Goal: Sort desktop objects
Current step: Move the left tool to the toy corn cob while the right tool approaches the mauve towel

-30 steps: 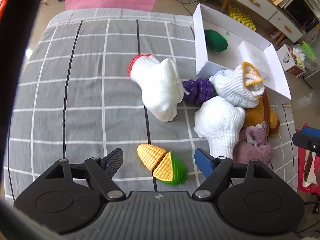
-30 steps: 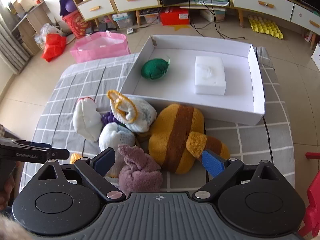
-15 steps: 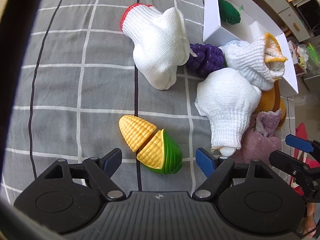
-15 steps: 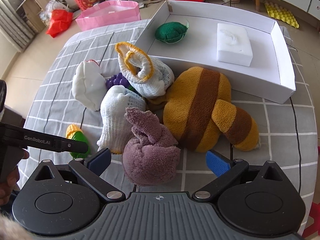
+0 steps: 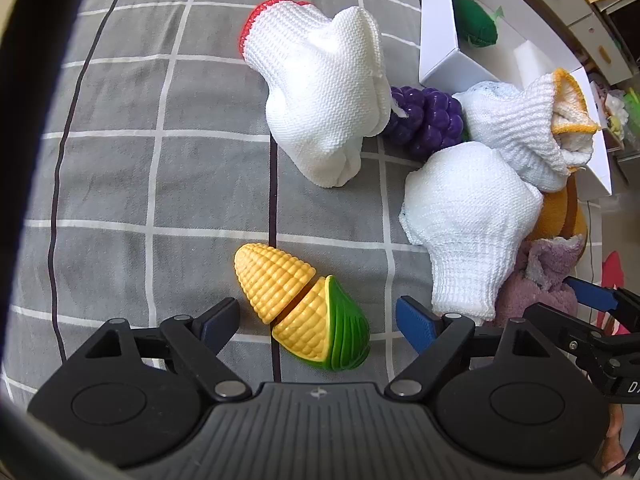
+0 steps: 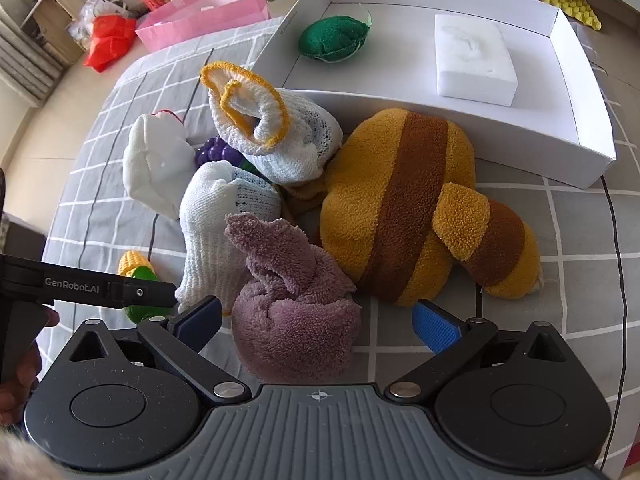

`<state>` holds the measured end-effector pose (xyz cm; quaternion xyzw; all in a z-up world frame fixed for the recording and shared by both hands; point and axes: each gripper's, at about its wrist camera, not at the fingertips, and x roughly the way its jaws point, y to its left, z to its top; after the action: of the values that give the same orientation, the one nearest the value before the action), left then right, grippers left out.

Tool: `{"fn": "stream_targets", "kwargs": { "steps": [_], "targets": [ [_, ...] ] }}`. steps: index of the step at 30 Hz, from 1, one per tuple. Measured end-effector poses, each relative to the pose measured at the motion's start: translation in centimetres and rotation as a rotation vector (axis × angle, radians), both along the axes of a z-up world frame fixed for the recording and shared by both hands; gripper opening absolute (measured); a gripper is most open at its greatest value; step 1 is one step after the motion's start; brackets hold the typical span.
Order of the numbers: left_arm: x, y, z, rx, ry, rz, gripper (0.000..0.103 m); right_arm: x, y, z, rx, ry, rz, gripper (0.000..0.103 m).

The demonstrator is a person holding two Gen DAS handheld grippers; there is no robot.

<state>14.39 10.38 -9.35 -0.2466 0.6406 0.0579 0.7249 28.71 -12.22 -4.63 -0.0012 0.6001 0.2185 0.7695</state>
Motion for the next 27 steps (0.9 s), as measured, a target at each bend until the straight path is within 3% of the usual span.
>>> {"fn": "stream_targets", "kwargs": {
  "steps": [21, 27],
  "targets": [
    [6.1, -1.1, -0.5, -0.006, 0.013, -0.011, 0.090, 0.0, 1.3, -2.8, -0.031, 0.080, 0.035, 0.101],
    [8.5, -2.2, -0.4, 0.037, 0.025, -0.016, 0.086, -0.3, 1.2, -3.0, -0.034, 0.082, 0.034, 0.095]
  ]
}}
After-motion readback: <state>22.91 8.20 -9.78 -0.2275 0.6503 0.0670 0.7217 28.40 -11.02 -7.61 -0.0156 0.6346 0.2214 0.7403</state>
